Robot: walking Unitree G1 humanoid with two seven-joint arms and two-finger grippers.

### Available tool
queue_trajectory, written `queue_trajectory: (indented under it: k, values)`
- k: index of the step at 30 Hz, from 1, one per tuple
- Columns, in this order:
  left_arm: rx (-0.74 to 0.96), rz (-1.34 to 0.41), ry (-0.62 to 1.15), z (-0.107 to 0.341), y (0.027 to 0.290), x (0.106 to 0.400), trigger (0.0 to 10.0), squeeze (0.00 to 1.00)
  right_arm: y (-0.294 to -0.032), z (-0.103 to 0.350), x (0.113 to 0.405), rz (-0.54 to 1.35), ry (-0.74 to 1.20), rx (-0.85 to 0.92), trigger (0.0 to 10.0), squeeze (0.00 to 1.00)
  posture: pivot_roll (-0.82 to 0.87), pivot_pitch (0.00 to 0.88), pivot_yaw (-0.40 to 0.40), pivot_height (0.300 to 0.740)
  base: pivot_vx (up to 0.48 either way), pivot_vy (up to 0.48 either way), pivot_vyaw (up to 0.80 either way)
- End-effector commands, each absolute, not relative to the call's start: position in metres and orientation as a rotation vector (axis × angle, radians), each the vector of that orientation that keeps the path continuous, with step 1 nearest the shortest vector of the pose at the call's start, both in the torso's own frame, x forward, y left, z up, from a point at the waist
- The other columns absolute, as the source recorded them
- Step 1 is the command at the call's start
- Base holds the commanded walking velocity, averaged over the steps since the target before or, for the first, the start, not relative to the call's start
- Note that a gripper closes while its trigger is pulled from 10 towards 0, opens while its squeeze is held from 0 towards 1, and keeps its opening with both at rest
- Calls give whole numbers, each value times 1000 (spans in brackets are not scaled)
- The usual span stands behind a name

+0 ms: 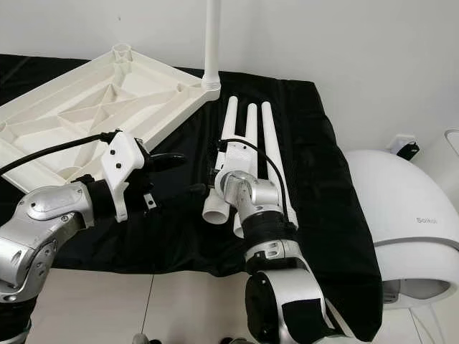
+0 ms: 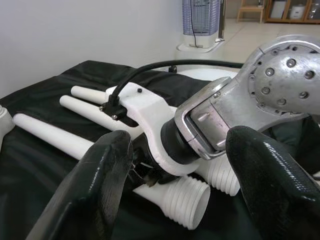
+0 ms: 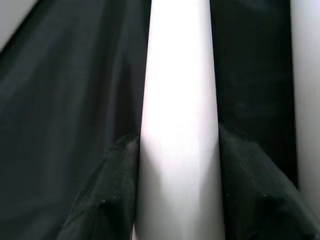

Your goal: Building children table

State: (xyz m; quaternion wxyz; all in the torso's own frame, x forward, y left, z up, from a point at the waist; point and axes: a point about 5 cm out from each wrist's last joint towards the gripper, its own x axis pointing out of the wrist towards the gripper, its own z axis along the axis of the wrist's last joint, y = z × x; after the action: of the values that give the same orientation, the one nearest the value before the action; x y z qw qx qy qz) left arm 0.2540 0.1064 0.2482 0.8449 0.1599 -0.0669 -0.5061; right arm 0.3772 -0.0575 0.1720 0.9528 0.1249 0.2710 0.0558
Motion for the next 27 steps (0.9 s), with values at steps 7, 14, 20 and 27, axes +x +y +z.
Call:
queue_trajectory:
  k: [7, 14, 20, 27]
  values:
    - [330, -1000, -150, 248, 105, 255, 10000, 0, -58, 169, 378, 120, 604, 444, 0, 0, -3, 125, -61, 740, 0, 0, 0]
    - [267, -929, -182, 256, 107, 262, 10000, 0, -73, 226, 378, 119, 251, 534, 10000, 0, 5, 125, -59, 740, 0, 0, 0]
    - [137, -766, -226, 276, 115, 286, 10000, 0, -78, 262, 348, 201, -43, 432, 10000, 0, -7, 129, -44, 740, 0, 0, 0]
    - [-18, -766, -255, 300, 117, 303, 10000, 1000, -69, 259, 319, 293, -277, 125, 10000, 0, -13, 127, -17, 740, 0, 0, 0]
